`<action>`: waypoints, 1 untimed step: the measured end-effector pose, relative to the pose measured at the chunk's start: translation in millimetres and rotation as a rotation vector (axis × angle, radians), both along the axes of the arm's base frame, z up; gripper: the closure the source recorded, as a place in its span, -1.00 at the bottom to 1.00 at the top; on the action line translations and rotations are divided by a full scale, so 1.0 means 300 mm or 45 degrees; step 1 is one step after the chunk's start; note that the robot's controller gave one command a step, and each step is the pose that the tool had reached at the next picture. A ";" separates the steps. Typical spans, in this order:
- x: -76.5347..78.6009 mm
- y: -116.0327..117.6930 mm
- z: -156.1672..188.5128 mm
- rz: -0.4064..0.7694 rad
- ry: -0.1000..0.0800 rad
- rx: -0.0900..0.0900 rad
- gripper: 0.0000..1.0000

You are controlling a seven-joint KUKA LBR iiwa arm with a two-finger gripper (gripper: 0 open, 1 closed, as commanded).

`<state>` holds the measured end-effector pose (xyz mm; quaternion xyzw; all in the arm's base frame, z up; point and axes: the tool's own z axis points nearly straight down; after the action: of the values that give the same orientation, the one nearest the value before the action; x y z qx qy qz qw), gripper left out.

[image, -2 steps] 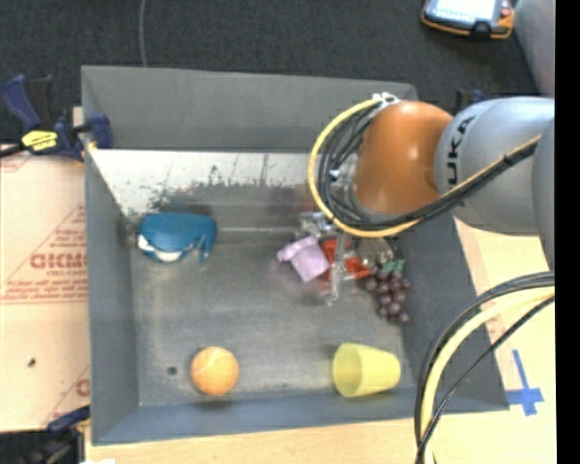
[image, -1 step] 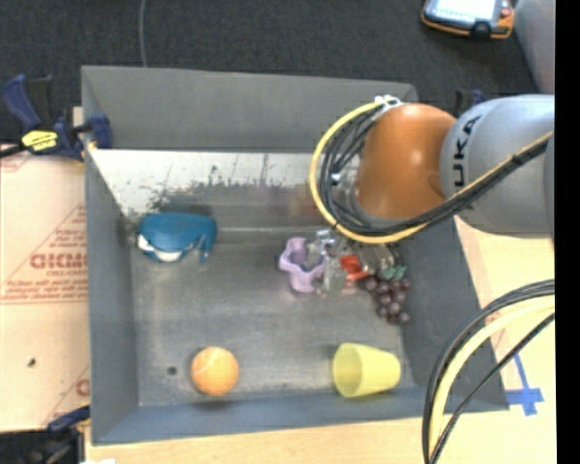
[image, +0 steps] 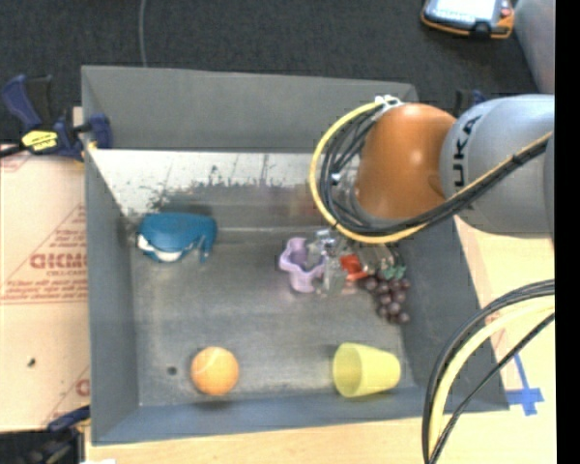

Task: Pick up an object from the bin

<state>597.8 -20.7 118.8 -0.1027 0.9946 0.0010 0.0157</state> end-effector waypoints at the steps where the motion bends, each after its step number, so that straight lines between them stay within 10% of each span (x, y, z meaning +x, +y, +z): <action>1: 0.030 0.006 -0.004 0.020 -0.009 -0.001 1.00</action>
Offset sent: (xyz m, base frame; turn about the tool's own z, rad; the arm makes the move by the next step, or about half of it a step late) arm 0.0107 0.0023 0.0102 -0.0253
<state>607.0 -18.9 117.7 -0.1104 0.9937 0.0003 0.0193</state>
